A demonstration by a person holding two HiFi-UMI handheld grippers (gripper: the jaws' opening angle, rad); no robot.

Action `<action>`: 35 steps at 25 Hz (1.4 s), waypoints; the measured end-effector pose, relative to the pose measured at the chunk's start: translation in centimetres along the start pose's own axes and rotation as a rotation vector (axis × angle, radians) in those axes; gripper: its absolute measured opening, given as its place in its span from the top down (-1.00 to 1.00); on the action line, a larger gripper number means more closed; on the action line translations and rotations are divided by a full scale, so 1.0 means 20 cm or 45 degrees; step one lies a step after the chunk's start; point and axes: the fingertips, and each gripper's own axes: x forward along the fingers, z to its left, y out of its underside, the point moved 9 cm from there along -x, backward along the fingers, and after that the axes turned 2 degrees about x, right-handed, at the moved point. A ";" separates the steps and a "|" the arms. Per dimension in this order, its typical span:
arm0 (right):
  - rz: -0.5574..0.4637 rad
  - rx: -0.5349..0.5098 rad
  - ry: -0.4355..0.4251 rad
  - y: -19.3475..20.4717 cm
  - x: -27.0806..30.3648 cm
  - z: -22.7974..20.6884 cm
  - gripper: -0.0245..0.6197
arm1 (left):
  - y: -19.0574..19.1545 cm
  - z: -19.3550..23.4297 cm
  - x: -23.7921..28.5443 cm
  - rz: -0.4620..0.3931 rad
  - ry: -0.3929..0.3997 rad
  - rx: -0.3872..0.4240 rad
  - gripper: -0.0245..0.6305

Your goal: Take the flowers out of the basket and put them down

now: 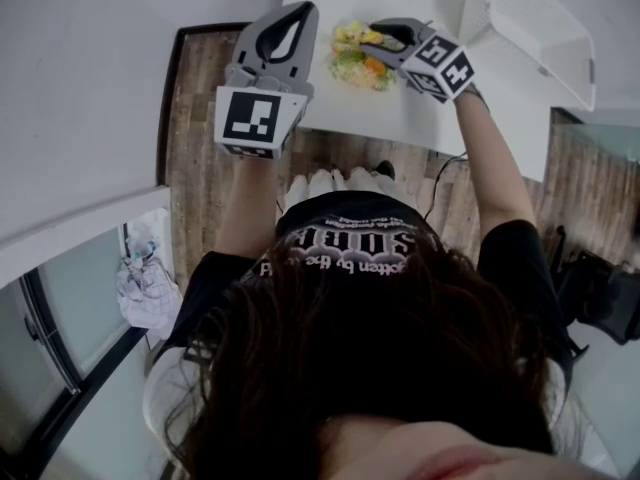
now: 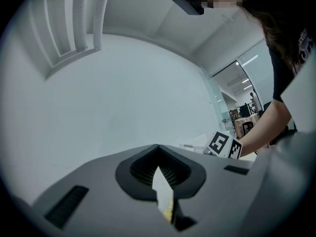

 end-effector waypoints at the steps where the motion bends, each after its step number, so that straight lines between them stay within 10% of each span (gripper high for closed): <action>1: -0.018 -0.001 0.012 -0.02 -0.01 0.00 0.40 | 0.00 0.00 0.00 -0.003 0.003 0.000 0.93; 35: -0.593 0.215 0.550 -0.30 -0.58 0.09 0.84 | 0.14 -0.11 0.12 0.041 0.067 -0.116 0.93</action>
